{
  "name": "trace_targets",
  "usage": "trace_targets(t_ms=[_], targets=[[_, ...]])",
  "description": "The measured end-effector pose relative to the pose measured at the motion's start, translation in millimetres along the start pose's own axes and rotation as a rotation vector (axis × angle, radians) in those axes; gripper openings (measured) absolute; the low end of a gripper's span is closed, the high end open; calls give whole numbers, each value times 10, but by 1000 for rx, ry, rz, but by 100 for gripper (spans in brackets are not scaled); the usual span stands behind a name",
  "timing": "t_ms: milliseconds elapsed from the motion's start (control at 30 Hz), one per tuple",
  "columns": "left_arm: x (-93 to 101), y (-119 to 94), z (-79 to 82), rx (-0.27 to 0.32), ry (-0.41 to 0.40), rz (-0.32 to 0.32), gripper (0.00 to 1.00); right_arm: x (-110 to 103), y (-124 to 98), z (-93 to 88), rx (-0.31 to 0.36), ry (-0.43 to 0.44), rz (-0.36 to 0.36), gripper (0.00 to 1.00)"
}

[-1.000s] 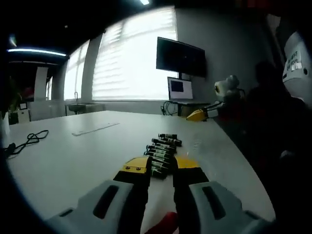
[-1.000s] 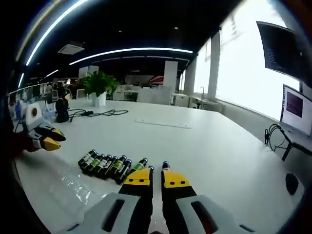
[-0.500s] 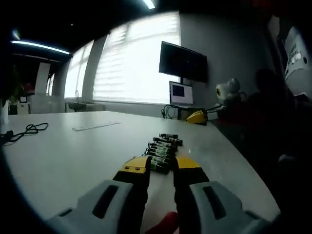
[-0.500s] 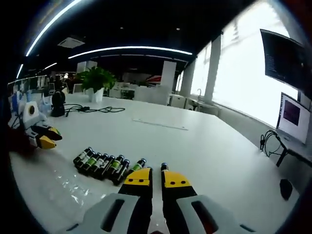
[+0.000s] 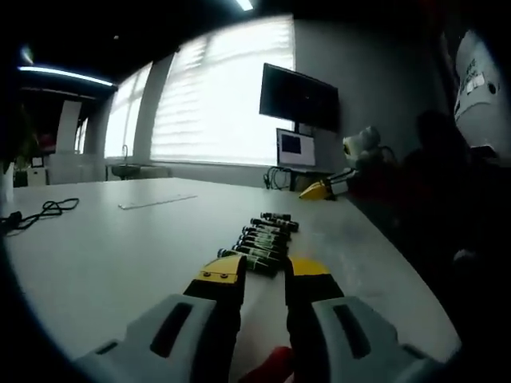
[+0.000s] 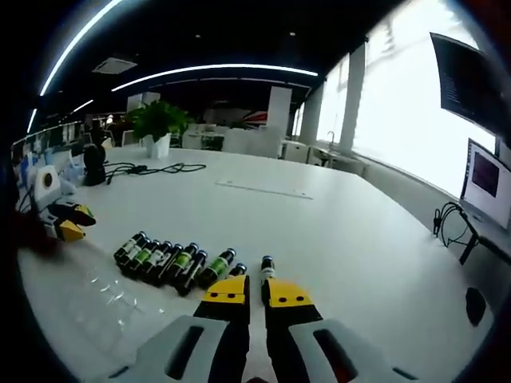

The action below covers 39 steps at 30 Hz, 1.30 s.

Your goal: Grip medicine bottles put into box

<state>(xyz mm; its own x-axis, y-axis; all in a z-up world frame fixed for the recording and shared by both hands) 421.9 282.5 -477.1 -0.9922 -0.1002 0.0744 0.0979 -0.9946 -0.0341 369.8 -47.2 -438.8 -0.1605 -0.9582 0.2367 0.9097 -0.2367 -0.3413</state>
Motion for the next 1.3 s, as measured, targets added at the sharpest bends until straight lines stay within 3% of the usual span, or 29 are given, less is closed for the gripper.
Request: trace_targets(t_ms=[133, 533, 600, 1300], targets=[[16, 8, -4, -3, 2, -10, 13, -5, 16, 18, -22, -22, 24, 4], [47, 52, 0, -9, 12, -22, 14, 46, 123, 126, -11, -69, 9, 5], [43, 51, -2, -8, 11, -20, 14, 37, 154, 145, -22, -52, 39, 5], [45, 35, -37, -32, 12, -23, 14, -29, 388, 29, -109, -86, 72, 7]])
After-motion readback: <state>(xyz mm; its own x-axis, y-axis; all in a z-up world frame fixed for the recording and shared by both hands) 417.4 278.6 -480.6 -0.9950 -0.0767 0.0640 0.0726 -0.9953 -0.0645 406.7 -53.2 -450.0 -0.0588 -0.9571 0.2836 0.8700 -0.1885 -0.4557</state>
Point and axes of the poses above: the point that each gripper's makers call its tool centre point, and the gripper's own axes: y roughly forward along the fingers, x roughly to its right, z roughly out of its top, the point moved 8 cm from there along -y, roughly backward along the fingers, and after that the axes turned 15 degrees about -z, right-handed, at the moved point
